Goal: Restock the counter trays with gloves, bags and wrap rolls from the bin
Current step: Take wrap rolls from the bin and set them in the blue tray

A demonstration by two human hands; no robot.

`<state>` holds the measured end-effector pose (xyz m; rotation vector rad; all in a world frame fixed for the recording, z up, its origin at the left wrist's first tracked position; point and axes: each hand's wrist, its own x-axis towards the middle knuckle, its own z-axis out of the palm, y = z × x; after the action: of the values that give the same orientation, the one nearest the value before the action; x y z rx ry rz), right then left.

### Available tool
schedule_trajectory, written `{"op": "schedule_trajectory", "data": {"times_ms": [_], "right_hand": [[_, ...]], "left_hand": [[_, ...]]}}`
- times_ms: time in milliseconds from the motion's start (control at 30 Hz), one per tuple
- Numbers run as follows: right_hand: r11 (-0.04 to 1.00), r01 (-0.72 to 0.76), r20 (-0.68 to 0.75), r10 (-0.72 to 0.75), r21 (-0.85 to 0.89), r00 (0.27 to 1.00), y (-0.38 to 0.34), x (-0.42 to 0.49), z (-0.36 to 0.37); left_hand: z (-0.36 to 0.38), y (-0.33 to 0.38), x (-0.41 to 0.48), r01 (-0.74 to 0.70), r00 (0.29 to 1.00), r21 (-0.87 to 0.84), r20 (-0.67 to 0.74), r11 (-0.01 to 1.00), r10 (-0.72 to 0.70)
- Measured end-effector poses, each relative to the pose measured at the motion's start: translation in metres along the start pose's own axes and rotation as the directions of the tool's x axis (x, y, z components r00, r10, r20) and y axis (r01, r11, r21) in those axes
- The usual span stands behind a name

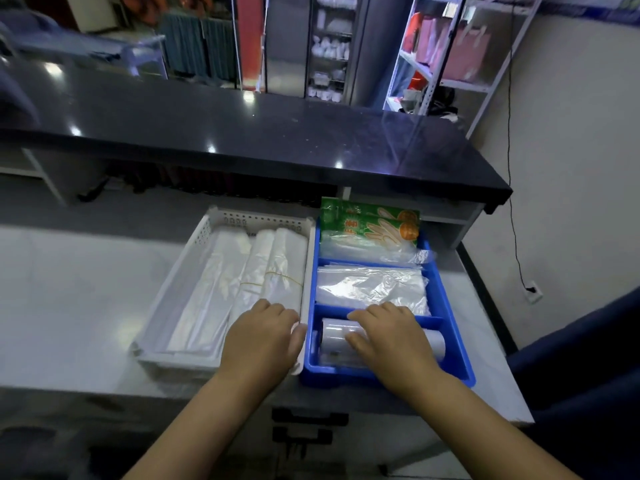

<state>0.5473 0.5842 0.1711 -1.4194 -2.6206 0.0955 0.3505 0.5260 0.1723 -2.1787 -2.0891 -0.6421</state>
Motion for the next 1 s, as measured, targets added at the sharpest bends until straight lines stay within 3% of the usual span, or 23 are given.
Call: {"op": "schedule_trajectory", "data": {"times_ms": [300,533,700,1000], "right_hand": [[0.99,0.114,-0.128,-0.102,0.087,0.986,-0.03,-0.074,-0.013],[0.971,0.213,-0.074,-0.205,0.113,0.976,-0.07,-0.116,-0.006],[0.946,0.303,-0.062,-0.297,0.115,0.953,-0.119,-0.132,0.004],[0.884,0.453,0.059,-0.461,0.115,0.885,-0.275,-0.141,0.061]], "left_hand": [[-0.037,0.023,-0.105,0.161,0.985,0.163,-0.083,0.973,-0.149],[-0.068,0.03,-0.193,0.319,0.948,0.189,-0.067,0.929,-0.312],[-0.096,0.004,-0.253,0.417,0.909,0.216,-0.118,0.883,-0.401],[-0.139,-0.104,-0.39,0.598,0.797,0.221,-0.063,0.77,-0.601]]}}
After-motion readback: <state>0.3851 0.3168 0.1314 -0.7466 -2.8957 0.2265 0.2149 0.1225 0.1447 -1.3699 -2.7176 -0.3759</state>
